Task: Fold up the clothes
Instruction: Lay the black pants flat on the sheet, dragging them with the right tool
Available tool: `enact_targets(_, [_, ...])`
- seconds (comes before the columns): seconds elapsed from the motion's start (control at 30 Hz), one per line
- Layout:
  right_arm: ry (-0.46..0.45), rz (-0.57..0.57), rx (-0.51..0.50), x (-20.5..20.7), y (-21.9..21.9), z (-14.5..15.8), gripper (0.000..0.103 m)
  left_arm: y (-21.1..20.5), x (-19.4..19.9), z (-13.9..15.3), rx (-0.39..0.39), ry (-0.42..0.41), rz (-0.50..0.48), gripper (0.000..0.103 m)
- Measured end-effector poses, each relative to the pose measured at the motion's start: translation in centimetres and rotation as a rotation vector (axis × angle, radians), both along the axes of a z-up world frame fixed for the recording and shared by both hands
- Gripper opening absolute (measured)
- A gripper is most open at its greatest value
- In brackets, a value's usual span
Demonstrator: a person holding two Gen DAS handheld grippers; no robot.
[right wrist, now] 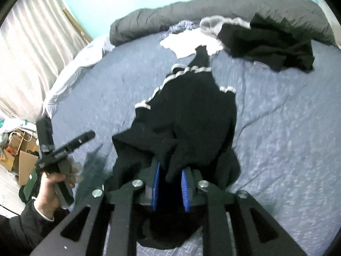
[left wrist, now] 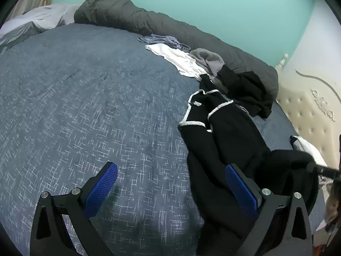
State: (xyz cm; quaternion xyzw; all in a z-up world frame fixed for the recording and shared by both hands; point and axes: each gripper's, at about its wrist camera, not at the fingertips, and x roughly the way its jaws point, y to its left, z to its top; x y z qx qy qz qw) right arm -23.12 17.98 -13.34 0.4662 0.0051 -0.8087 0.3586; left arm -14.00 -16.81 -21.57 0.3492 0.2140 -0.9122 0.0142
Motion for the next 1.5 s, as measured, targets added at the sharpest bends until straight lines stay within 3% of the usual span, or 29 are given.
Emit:
enact_targets(0.23, [0.073,-0.088,0.129,-1.0,-0.5,0.6,0.019,-0.2,0.0,-0.5,-0.004,-0.005,-0.002,0.103])
enact_targets(0.4, [-0.086,-0.201,0.146,-4.1,1.3,-1.9,0.019,-0.4,0.3,-0.3,0.001,0.007,0.003,0.103])
enact_targets(0.5, [-0.193,-0.272,0.041,-4.5,3.6,-2.4,0.019,-0.5,0.2,-0.3,0.011,0.007,0.0,0.103])
enact_targets(0.67, [-0.125,-0.296,0.074,-2.8,5.6,0.1,0.023,-0.5,0.2,-0.1,0.009,0.015,-0.002,0.103])
enact_targets(0.8, [-0.093,-0.255,0.09,-0.8,5.2,1.5,0.05,-0.5,0.5,0.1,0.004,0.019,0.0,0.103])
enact_targets(0.87, [-0.081,-0.253,0.108,-0.2,4.9,1.6,0.058,-0.5,0.7,0.2,0.003,0.023,0.001,0.103])
enact_targets(1.17, [-0.072,-0.267,0.248,2.1,6.5,1.0,0.06,-1.4,1.3,-0.2,0.004,0.011,0.015,0.103])
enact_targets(1.37, [-0.038,-0.128,0.26,5.0,3.5,0.5,0.06,-1.8,1.4,-0.1,0.003,0.014,0.022,0.103])
enact_targets(1.5, [-0.056,-0.017,0.253,6.1,0.6,-1.4,0.06,-1.8,1.5,-0.2,-0.003,0.013,0.025,0.103])
